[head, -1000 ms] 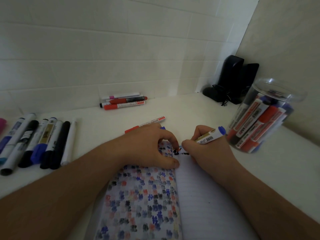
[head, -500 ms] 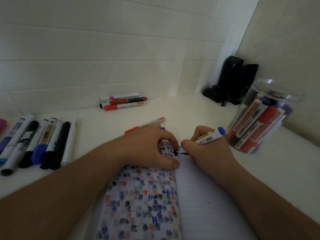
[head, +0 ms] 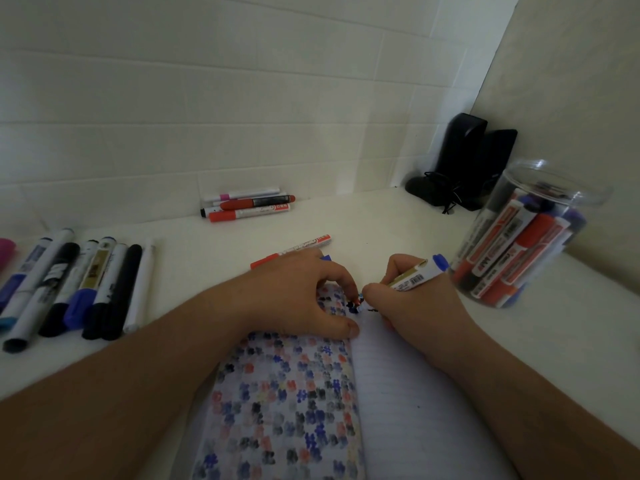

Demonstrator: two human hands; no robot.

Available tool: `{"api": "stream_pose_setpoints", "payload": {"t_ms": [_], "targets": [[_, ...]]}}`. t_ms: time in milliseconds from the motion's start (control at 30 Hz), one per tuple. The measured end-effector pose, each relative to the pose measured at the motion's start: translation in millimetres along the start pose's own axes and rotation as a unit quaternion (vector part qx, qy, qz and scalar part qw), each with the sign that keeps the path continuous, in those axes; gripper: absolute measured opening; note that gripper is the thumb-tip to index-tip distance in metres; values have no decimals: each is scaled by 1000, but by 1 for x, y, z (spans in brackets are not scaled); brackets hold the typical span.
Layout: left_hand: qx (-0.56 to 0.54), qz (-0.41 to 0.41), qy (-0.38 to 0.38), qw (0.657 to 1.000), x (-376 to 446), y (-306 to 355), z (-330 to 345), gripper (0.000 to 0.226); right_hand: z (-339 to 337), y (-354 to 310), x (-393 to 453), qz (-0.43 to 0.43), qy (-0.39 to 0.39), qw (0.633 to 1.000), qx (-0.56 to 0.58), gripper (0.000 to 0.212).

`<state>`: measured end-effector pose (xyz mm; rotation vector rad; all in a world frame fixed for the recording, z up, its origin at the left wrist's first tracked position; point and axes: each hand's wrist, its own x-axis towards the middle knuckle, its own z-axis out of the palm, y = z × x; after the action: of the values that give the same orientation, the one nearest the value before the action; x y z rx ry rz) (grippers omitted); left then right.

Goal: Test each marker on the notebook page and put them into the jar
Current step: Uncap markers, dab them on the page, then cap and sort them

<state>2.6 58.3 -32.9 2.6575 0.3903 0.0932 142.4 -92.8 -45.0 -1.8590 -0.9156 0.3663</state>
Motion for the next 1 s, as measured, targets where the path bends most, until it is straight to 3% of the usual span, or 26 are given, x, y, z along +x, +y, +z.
{"api": "stream_pose_setpoints", "payload": {"t_ms": [100, 200, 333, 400, 533, 633, 833, 1000], "targets": [[2, 5, 1, 1000, -2, 0, -1, 57, -3, -1, 1, 4, 11, 999, 37, 32], [-31, 5, 25, 999, -5, 1, 0, 70, -12, -8, 1, 1, 18, 987, 161, 30], [-101, -35, 87, 991, -2, -1, 4, 37, -25, -16, 1, 4, -28, 948, 318, 18], [-114, -28, 101, 988, 0, -2, 3, 27, -27, -20, 1, 25, -36, 943, 330, 14], [-109, -21, 97, 989, -1, 1, 2, 19, -26, -23, 0, 103, -38, 919, 377, 29], [-98, -20, 97, 990, -1, 4, 3, 18, -24, -24, -2, 116, -54, 905, 405, 34], [-72, 12, 110, 991, -2, 13, 2, 19, -21, -20, -4, 104, -84, 915, 380, 36], [-74, 26, 122, 989, -2, 14, 4, 21, -19, -23, -4, 84, -54, 930, 354, 28]]}}
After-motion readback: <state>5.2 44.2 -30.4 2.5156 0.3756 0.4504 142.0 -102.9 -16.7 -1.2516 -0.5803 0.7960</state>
